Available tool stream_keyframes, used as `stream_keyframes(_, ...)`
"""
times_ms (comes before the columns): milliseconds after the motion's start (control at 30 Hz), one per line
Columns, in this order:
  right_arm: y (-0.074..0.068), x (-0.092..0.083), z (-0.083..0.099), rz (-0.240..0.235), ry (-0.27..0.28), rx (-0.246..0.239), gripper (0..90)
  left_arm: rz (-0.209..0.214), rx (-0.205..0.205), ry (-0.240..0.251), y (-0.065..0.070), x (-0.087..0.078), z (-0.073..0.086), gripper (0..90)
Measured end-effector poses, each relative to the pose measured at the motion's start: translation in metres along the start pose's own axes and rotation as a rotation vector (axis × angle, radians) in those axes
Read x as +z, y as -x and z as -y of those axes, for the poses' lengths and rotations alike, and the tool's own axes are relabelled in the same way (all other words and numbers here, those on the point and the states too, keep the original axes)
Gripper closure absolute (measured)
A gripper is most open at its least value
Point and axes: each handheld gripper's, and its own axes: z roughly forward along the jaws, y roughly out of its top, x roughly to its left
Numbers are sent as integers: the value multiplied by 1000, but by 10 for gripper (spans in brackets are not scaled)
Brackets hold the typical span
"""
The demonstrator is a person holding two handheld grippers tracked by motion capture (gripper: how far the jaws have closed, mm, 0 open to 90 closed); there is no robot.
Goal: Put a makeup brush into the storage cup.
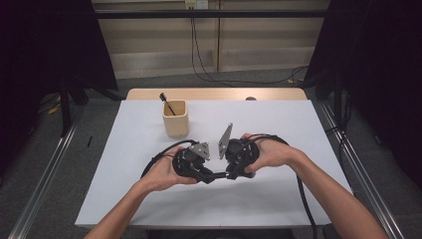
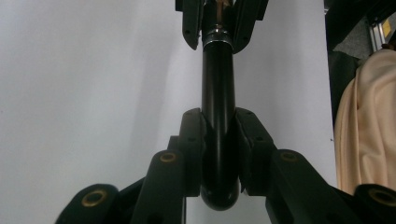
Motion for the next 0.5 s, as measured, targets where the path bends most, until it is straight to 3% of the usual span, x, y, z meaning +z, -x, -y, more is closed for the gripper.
stream_keyframes(67, 0, 0, 1, -6, 7, 11, 688, 5, 0, 3, -1, 0, 0, 745)
stream_keyframes(233, 2, -1, 1, -19, 33, 24, 506, -6, -16, -7, -3, 2, 3, 745)
stream_keyframes(333, 3, -2, 3, -11, 54, 44, 435, -6, -43, 7, -7, 0, 6, 745)
stream_keyframes(500, 5, -2, 10, 1, 79, 88, 309, -10, -52, 15, -8, -3, 11, 746)
